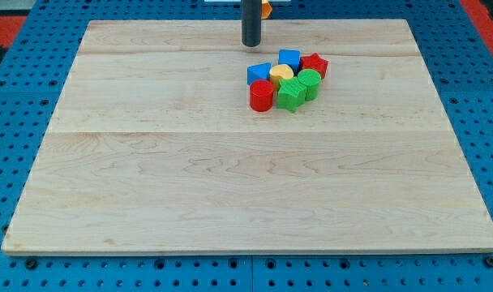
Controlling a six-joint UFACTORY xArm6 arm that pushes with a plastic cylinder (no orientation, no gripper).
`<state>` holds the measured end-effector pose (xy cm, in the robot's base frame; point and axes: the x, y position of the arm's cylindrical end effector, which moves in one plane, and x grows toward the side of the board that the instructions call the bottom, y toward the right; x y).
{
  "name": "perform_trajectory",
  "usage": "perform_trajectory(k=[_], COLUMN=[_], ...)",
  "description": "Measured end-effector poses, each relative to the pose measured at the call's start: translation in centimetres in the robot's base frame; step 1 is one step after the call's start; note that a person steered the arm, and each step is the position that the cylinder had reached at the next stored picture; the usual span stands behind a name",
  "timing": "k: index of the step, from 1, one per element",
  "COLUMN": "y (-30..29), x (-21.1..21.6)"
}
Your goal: Push the red star to the center
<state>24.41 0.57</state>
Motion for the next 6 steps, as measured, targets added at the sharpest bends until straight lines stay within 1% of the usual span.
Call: perform_trajectory(k=[1, 2, 3, 4, 5, 6], y=[3.0, 10.6, 11.5, 6.8, 0.0, -4.4], x=[2.2, 2.9, 4.0, 8.6, 9.8, 9.8])
